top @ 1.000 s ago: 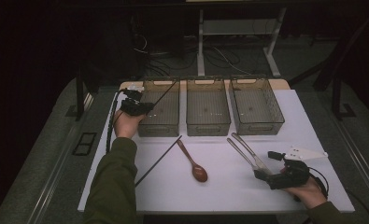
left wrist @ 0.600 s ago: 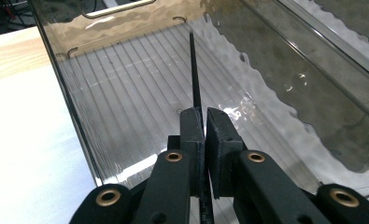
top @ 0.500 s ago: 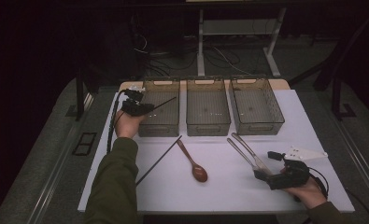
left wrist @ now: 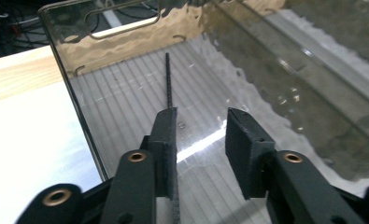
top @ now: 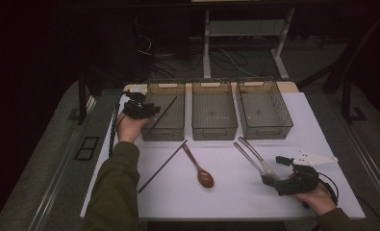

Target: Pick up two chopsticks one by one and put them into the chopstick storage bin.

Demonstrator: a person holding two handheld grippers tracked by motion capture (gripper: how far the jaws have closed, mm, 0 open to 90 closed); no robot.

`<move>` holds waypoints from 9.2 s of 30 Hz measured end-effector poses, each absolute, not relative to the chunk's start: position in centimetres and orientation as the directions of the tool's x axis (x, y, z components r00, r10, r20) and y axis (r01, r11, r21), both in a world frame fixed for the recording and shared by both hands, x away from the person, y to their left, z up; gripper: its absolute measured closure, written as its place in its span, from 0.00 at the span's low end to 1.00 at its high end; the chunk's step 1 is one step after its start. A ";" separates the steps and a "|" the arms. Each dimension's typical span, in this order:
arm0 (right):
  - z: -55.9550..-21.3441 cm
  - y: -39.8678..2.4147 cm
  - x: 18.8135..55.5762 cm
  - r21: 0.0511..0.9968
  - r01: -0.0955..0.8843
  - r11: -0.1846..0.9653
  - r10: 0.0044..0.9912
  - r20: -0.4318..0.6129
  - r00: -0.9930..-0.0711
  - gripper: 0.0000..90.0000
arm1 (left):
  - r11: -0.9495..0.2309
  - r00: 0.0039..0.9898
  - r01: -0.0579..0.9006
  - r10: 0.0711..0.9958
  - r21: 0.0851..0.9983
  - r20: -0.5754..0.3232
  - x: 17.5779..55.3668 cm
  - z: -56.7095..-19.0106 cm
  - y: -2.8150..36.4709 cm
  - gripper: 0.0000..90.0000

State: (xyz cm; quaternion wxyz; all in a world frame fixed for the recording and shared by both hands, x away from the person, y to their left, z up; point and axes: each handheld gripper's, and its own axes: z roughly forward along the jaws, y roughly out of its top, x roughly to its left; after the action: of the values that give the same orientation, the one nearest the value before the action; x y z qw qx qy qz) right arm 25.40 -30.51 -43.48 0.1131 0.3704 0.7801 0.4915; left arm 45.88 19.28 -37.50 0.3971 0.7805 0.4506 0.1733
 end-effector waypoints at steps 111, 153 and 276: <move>-43.6 -30.3 25.2 0.857 0.433 0.278 0.687 0.138 -0.714 0.02 | -0.408 0.681 0.571 0.720 0.713 -0.133 27.8 -44.7 19.9 0.88; -43.6 -30.3 25.2 0.857 0.436 0.274 0.688 0.142 -0.712 0.02 | -0.394 0.673 0.558 0.729 0.730 -0.121 27.7 -42.9 20.2 0.95; -43.6 -30.6 25.2 0.858 0.443 0.262 0.696 0.150 -0.702 0.02 | -0.335 0.514 0.664 0.853 0.668 -0.084 46.3 -37.9 18.2 0.95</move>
State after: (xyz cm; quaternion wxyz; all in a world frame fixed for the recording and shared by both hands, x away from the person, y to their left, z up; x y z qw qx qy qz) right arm 25.18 -30.56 -43.65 0.1300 0.3633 0.7836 0.4870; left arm 46.34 18.17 -37.87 0.3319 0.8044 0.4717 0.1425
